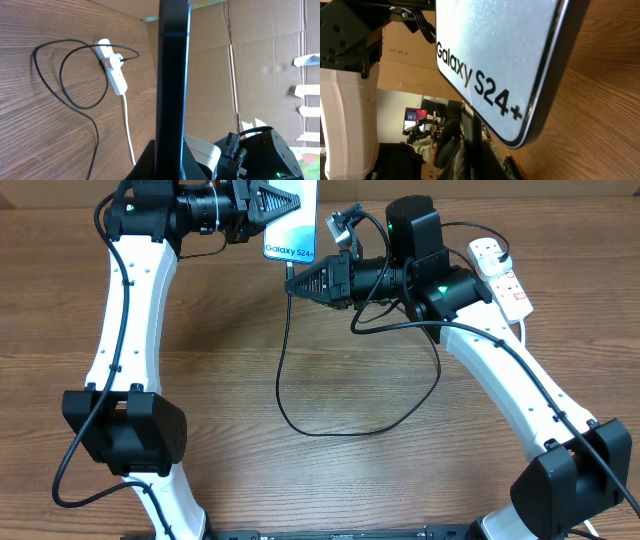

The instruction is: Plug charger to phone and switch on socket

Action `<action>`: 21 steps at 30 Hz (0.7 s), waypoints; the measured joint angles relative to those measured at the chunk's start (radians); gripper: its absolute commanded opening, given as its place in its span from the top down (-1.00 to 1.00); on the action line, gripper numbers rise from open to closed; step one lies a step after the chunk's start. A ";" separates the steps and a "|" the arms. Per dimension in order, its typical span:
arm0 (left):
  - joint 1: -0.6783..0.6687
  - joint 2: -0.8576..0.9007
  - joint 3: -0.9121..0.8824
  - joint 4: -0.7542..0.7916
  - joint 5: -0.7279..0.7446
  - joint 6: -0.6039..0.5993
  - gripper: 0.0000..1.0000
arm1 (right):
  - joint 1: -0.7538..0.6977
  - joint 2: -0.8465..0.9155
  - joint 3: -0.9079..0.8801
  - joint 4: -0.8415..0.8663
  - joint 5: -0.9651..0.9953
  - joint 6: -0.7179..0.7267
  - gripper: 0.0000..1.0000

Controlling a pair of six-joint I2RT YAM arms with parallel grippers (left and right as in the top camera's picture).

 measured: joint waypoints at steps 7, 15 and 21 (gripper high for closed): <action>0.000 0.000 0.000 0.000 0.000 0.000 0.92 | 0.000 0.000 0.000 0.000 0.000 0.007 0.93; 0.000 0.000 0.000 0.000 0.000 0.000 0.92 | 0.000 0.000 0.000 0.000 0.000 0.007 0.93; 0.000 0.000 0.000 0.000 0.002 0.000 0.92 | 0.000 0.000 0.000 0.000 0.000 0.007 0.93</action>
